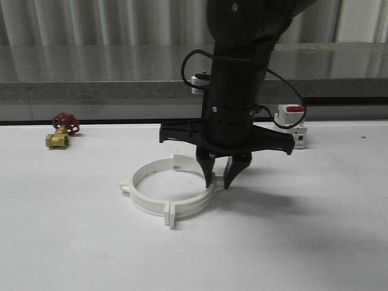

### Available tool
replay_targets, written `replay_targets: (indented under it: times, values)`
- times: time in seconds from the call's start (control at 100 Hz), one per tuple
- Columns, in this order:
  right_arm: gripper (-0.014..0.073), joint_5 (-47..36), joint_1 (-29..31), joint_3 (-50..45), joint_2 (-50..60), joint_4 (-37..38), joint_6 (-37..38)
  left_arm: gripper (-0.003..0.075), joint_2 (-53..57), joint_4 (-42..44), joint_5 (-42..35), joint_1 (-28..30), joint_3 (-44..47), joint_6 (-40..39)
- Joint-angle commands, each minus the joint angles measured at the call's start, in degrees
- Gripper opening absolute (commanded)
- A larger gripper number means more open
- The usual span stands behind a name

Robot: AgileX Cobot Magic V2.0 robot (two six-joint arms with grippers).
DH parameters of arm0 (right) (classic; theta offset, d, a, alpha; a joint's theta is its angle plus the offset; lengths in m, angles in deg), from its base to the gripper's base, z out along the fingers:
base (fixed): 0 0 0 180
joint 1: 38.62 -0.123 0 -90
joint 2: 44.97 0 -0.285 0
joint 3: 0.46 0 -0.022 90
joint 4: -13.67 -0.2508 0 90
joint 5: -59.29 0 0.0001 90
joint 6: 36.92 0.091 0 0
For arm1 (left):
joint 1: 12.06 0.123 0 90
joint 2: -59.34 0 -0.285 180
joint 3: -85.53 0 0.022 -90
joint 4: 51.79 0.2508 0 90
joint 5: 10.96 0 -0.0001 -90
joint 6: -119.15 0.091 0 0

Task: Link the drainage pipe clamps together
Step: 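Open the right gripper and raise it off the joined ring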

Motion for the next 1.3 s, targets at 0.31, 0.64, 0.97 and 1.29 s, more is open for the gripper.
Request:
replay_targets:
  times: [0.31, 0.64, 0.97, 1.29]
  values:
    - [0.0187, -2.33, 0.06, 1.85, 3.21, 0.47, 0.33, -0.0021, -0.44, -0.96, -3.66, 0.08, -1.52, -0.12]
    - [0.0582, -3.63, 0.06, 1.85, 3.21, 0.42, 0.33, -0.0021, -0.44, -0.96, -3.66, 0.08, -1.52, -0.12]
    - [0.0583, -8.24, 0.12, 1.85, 5.28, 0.59, -3.4, -0.0021, -0.44, -0.96, -3.66, 0.08, -1.52, -0.12]
    - [0.0583, -8.61, 4.02, 0.07, 14.67, 11.17, -3.4, -0.0021, -0.44, -0.96, -3.66, 0.08, -1.52, -0.12]
